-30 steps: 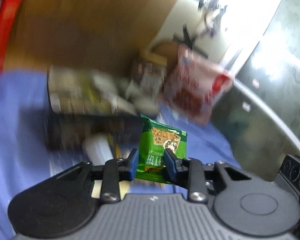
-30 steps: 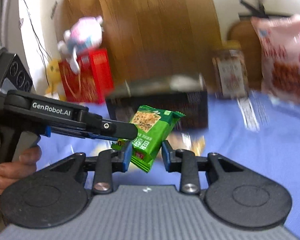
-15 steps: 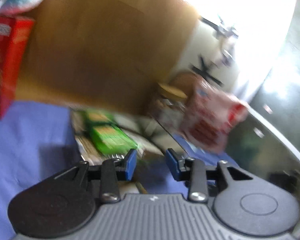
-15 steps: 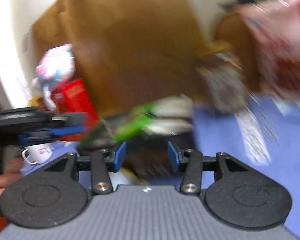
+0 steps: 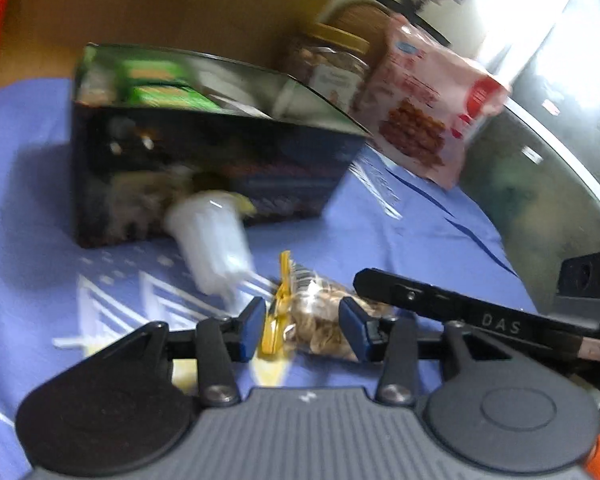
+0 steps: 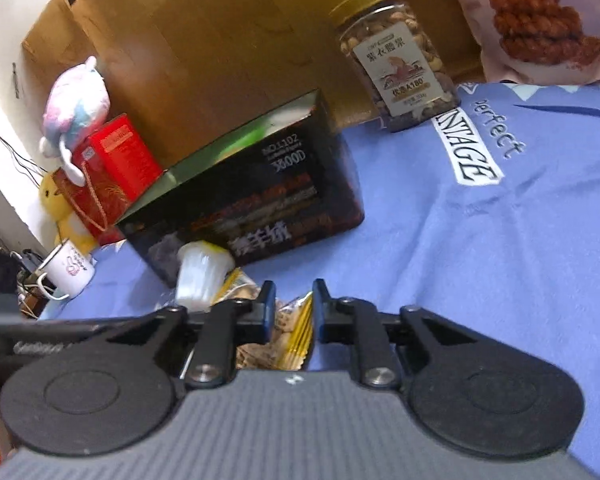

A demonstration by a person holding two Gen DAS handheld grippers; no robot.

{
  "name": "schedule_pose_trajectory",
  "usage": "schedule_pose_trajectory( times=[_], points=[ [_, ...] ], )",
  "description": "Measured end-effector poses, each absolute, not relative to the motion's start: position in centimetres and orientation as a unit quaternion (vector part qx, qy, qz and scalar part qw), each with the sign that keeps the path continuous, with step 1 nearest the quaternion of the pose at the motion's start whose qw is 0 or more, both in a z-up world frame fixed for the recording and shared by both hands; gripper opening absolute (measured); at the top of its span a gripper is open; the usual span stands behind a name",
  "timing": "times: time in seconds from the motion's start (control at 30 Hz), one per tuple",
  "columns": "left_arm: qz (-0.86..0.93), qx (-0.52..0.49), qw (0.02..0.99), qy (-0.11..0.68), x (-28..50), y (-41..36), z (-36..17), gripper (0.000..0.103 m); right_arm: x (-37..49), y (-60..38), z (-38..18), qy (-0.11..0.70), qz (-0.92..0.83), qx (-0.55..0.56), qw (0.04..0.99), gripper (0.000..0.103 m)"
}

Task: Organize snacks
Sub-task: 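Grasp the small nut packet with yellow ends using the right tool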

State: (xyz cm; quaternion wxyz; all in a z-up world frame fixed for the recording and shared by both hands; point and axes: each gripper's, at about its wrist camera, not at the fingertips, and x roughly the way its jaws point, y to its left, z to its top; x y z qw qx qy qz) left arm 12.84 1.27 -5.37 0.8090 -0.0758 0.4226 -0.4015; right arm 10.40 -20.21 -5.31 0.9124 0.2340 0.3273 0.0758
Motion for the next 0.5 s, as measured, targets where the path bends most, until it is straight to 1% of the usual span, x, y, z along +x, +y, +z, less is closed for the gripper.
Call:
schedule_pose_trajectory(
  times=[0.13,0.27,0.4,0.5],
  points=[
    [-0.426,-0.064,0.796,0.425,10.8,-0.6,-5.3,0.040,8.2,-21.6,-4.8,0.314,0.061,0.252,0.913,0.020],
    [-0.453,-0.049,0.783,0.425,8.8,-2.2,-5.0,0.041,5.9,-22.8,-4.1,0.293,0.043,0.237,0.925,0.020],
    [-0.451,-0.046,0.788,0.417,8.7,-2.8,-4.1,0.042,4.1,-24.6,-3.8,0.278,0.017,0.235,0.931,0.021],
    [-0.444,-0.058,0.794,0.412,9.1,-2.3,-3.3,0.045,3.1,-26.0,-4.1,0.269,-0.007,0.251,0.930,0.031]
  ],
)
